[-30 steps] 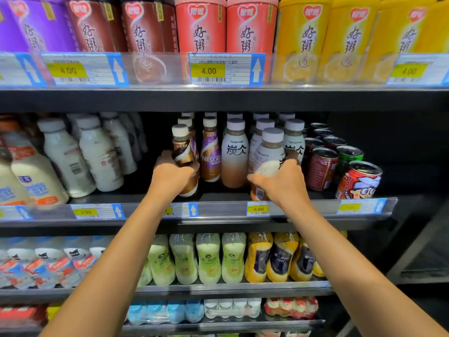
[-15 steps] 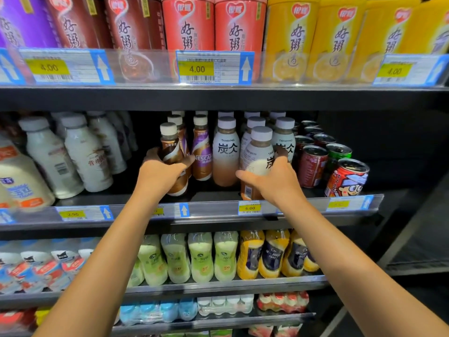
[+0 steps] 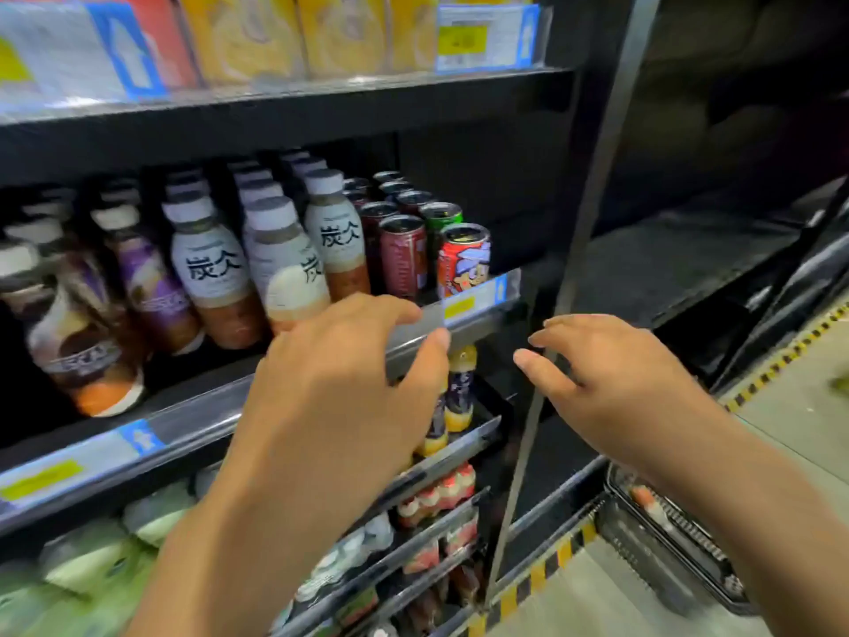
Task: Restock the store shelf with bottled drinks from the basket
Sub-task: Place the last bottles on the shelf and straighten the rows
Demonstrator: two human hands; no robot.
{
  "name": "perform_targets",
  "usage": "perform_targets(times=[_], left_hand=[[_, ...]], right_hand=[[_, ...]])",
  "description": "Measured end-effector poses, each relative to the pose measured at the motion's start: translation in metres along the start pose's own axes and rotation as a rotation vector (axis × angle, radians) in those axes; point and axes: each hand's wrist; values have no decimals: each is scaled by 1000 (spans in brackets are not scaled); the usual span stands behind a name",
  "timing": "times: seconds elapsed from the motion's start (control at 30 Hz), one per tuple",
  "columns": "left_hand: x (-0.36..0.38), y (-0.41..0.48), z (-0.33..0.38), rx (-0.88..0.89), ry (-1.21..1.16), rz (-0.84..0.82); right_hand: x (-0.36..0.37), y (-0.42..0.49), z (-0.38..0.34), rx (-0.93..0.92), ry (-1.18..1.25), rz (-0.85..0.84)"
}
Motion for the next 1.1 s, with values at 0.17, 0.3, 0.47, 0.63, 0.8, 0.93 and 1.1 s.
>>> perform_targets(times=[0.17,0.3,0.47,0.63,0.8,0.93,1.1], left_hand=[[65,8,64,203,40,-287],[125,8,120,406,45,-477],[229,3,178,563,82,-714],[378,4,221,668,136,-821],[524,29,279,722,181,-985],[628,64,327,708,218,-1076],[755,87,344,576,222,-1255]], right_hand=[[-2,-65,61,241,-160,-70],[5,-111,116,470,-188,-93],[33,-152,199,720,-183,-183],[82,-162,310,904,-108,-323],[136,-130,448,964,-15,-422],[171,-93,552,951,54,-459],[233,-49,657,939,135,-551]])
Point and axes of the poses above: each hand's wrist, its own y-axis towards the middle knuckle, its own x-axis out of the palm, z = x × y, and after that the axes turned 2 degrees about x, right-handed
